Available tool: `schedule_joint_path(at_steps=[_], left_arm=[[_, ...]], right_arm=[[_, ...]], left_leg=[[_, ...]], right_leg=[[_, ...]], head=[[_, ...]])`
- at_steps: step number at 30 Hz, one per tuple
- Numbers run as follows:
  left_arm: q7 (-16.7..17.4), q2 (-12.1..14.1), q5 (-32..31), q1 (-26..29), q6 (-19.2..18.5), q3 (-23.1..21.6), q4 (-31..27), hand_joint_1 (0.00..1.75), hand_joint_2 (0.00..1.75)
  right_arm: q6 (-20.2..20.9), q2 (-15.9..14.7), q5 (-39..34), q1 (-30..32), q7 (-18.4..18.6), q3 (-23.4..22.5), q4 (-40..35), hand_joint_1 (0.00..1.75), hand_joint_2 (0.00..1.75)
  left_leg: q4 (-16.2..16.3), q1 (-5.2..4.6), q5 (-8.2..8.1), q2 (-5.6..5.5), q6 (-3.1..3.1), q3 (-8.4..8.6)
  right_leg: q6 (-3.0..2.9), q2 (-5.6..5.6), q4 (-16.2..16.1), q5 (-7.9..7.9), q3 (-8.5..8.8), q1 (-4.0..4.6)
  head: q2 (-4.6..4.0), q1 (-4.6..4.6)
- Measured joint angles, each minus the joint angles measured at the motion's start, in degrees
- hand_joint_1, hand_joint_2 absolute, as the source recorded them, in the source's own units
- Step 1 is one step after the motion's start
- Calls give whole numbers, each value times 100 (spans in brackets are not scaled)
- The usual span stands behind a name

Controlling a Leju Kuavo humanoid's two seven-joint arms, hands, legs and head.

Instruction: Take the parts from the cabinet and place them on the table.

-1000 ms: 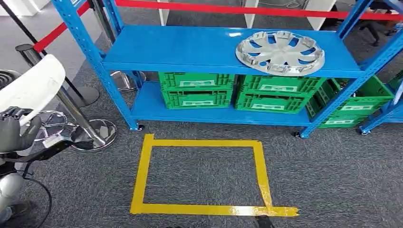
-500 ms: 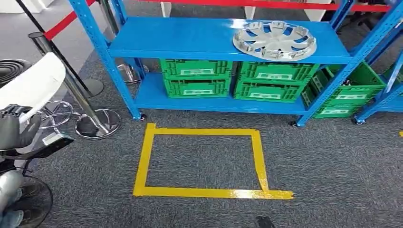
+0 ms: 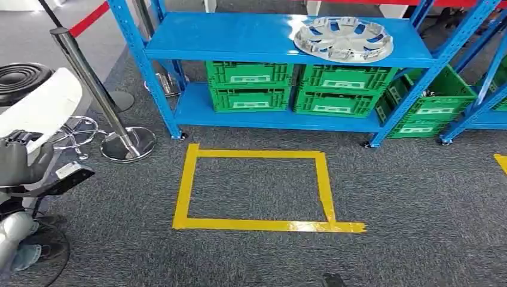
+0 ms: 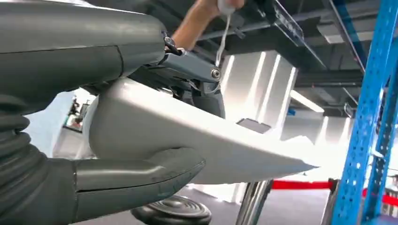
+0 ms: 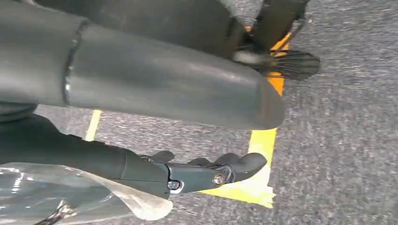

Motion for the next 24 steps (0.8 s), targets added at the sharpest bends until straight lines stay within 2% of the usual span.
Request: schedule_joint_path(at_steps=[2,3,4,5,6,7,8,9,10,12,13,14,17,18,19,20,23,24], left_arm=[[0,-2,0,-41,-11,-7,11,175,175],[0,0,0,-35,-13,-9,15,175,175],[0,2,0,-34,-22,-9,28,175,175],[0,9,0,-40,-26,-9,37,175,175],[0,7,2,-39,-26,-9,48,175,175],[2,7,2,-34,-28,-9,61,175,175],[2,4,2,-31,-31,-13,74,175,175],[4,0,2,-29,-31,-18,92,175,175],[4,0,2,-28,-33,-22,103,175,175],[4,2,2,-32,-33,-26,107,175,175],[4,7,2,-39,-31,-26,107,175,175],[4,7,2,-51,-31,-26,109,175,175],[7,9,2,-45,-31,-26,118,175,175],[7,9,2,-46,-31,-24,122,175,175],[7,11,4,-51,-33,-24,122,175,175],[7,9,11,-55,-31,-24,125,175,175],[13,11,46,-52,-29,-22,140,175,175],[13,15,74,-37,-24,-11,146,175,175]], right_arm=[[0,0,0,-6,2,-2,0,0,0],[0,0,0,17,11,-4,0,0,0],[4,0,0,26,15,-4,0,0,0],[7,0,0,31,17,-7,0,0,0],[7,0,2,30,17,-7,0,0,0],[9,0,2,31,19,-9,0,0,0],[13,0,0,35,19,-11,0,0,0],[13,0,2,43,20,-13,0,0,0],[13,0,0,48,19,-15,0,0,0],[13,0,2,49,19,-22,0,0,0],[13,0,2,47,19,-24,0,0,0],[13,0,2,39,22,-26,0,0,0],[13,2,9,41,61,-28,0,0,0],[13,0,9,40,83,-28,0,0,0],[13,0,11,41,100,-28,0,0,0],[13,0,18,36,116,-28,0,0,0],[15,0,65,41,179,-28,0,0,0],[15,0,83,49,207,-28,0,0,0]], left_leg=[[-54,23,122,5,-77,-20],[-81,19,169,-4,-131,-24],[-15,39,52,-12,-131,-75],[202,27,-244,-19,-135,-141],[577,28,-572,-21,-148,-238],[1037,28,-828,-24,-163,-352],[1449,28,-952,-24,-175,-452],[1619,27,-939,-24,-174,-452],[1526,27,-840,-24,-170,-334],[724,26,-477,-24,-144,180],[260,26,-394,-22,-121,451],[130,-3,-542,-23,-90,573],[55,-31,-505,-31,-19,511],[6,1,-473,-31,31,507],[-21,15,-445,-22,71,508],[-22,19,-428,-19,98,490],[-18,15,-389,-19,127,413],[-18,17,-373,-20,124,397]], right_leg=[[-49,-3,-2,11,-54,22],[-95,-10,-70,105,-73,16],[-139,-36,-87,172,-77,-10],[-188,-35,-90,222,-91,-6],[-210,-44,-83,270,-118,0],[-220,-46,-75,312,-162,12],[-227,-44,-58,344,-214,25],[-222,-45,-35,365,-265,34],[-218,-44,-1,373,-312,35],[-214,-43,93,370,-388,35],[-195,-43,142,352,-414,35],[-169,-42,177,340,-496,64],[-94,-40,210,370,-518,51],[-62,-40,219,360,-529,67],[-12,-11,272,284,-596,51],[33,-12,480,117,-699,39],[119,-11,1771,-449,-1304,-38],[133,-12,1973,-452,-1408,-59]], head=[[0,13],[0,9],[-2,0],[-2,3],[-2,-6],[-2,5],[-2,-2],[0,0],[-2,0],[-2,-2],[-2,-2],[-2,5],[-2,13],[0,0],[0,7],[-2,29],[-2,22],[-2,26]])
